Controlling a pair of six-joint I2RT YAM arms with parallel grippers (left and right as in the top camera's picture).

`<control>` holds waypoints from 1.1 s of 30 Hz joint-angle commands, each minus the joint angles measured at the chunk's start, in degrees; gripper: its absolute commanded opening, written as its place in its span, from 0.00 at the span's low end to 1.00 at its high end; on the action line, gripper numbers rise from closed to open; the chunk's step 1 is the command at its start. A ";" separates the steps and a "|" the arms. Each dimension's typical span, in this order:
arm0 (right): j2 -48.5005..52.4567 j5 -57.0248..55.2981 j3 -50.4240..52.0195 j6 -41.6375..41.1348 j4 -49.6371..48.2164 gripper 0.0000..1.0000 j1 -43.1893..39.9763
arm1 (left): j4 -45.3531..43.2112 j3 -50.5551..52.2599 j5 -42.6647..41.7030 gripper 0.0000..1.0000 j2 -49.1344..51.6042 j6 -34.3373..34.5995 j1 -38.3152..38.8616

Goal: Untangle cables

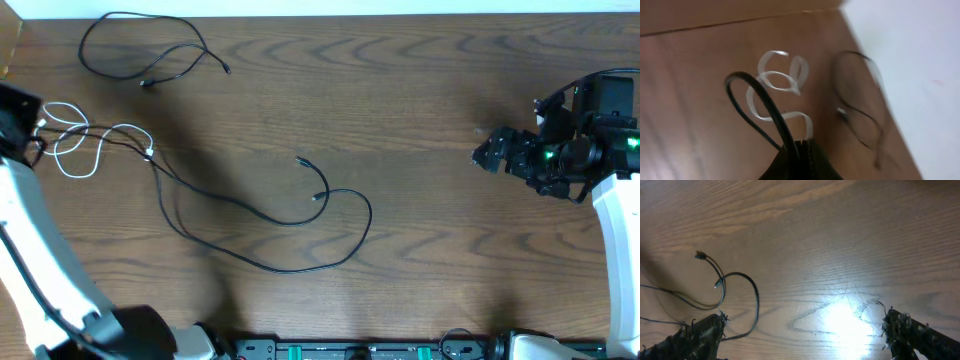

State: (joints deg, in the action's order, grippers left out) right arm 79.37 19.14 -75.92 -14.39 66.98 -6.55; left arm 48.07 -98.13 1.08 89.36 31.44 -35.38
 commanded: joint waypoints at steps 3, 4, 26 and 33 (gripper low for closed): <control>0.02 0.52 -0.13 0.74 -0.17 0.99 0.33 | -0.98 -0.46 8.76 0.07 6.60 -0.76 -6.05; 0.02 0.52 -0.13 0.74 -0.28 0.99 0.33 | -1.05 -0.46 9.22 0.08 7.65 -0.79 -6.84; 0.02 0.52 -0.13 -1.44 -3.37 0.99 0.33 | -15.15 -0.46 26.88 0.07 22.99 -15.39 -13.14; 0.02 0.52 -0.13 -1.46 -3.23 0.99 0.33 | -20.57 -0.46 31.10 0.07 26.03 -21.77 -14.82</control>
State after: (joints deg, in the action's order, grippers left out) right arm 79.37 19.16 -75.92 -15.07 63.64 -6.55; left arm 28.80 -98.13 28.67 114.26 14.94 -49.10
